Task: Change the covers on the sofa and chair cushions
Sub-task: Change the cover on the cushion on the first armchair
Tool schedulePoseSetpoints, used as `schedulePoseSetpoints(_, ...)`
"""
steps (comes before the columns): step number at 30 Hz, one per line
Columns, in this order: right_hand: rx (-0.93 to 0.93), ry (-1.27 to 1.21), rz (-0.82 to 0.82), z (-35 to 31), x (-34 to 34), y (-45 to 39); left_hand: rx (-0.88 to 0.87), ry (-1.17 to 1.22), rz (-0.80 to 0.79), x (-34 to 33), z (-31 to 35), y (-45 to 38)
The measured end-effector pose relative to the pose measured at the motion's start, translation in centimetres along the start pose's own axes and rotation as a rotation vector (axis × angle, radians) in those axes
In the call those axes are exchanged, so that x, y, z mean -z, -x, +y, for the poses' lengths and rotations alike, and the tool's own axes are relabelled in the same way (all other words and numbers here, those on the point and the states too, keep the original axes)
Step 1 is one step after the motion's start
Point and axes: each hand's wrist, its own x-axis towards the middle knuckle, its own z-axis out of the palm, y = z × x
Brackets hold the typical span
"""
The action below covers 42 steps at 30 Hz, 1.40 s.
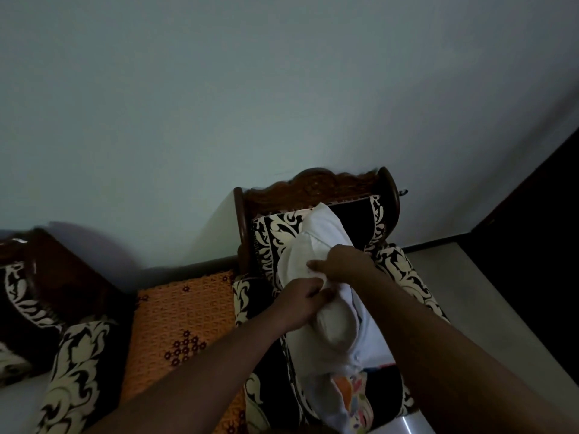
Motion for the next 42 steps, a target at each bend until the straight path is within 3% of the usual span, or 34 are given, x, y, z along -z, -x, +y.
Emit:
schedulePoseSetpoints(3, 0.149, 0.021, 0.026, 0.7, -0.3, 0.2, 0.008, -0.023, -0.026, -0.3, 0.0, 0.1)
schedulePoseSetpoints(7, 0.318, -0.178, 0.209, 2.1, -1.4, 1.2, 0.035, 0.005, -0.198, 2.0, 0.2, 0.0)
schedulePoseSetpoints(8, 0.369, -0.223, 0.239, 2.6, -1.8, 1.6, 0.054, -0.015, -0.176, 3.0, 0.2, -0.2)
schedulePoseSetpoints(13, 0.668, -0.307, 0.336, 4.5, -1.7, 3.7, 0.092, -0.195, 0.482, 9.8, 0.0, -4.0)
schedulePoseSetpoints(15, 0.779, -0.299, 0.387, 4.8, -0.9, 4.3, 0.088, -0.154, 0.525, 12.2, 0.0, -5.8)
schedulePoseSetpoints(17, 0.818, -0.31, 0.447, 5.0, 0.2, 4.5, 0.095, -0.003, 0.411, 13.4, 0.6, -6.6)
schedulePoseSetpoints(19, 0.836, -0.297, 0.496, 5.1, 1.4, 4.5, 0.113, 0.102, 0.309, 13.2, 1.5, -6.7)
schedulePoseSetpoints(21, 0.829, -0.245, 0.517, 5.2, 2.1, 4.3, 0.074, 0.117, 0.392, 12.0, 2.5, -6.7)
schedulePoseSetpoints(25, 0.547, -0.233, 0.564, 4.4, 1.6, 4.7, 0.117, 0.274, 0.643, 8.7, 3.0, -6.4)
schedulePoseSetpoints(30, 0.262, -0.16, 0.605, 1.0, -0.5, 5.3, 0.234, 0.347, 0.724, 5.5, 4.7, -6.8)
schedulePoseSetpoints(35, 0.296, -0.138, 0.793, 0.1, -1.6, 5.4, 0.27, 0.496, 0.666, 5.5, 4.9, -5.9)
schedulePoseSetpoints(42, 0.389, -0.325, 0.698, 0.5, -2.3, 6.4, 0.309, 0.295, 0.594, 6.9, 4.5, -4.5)
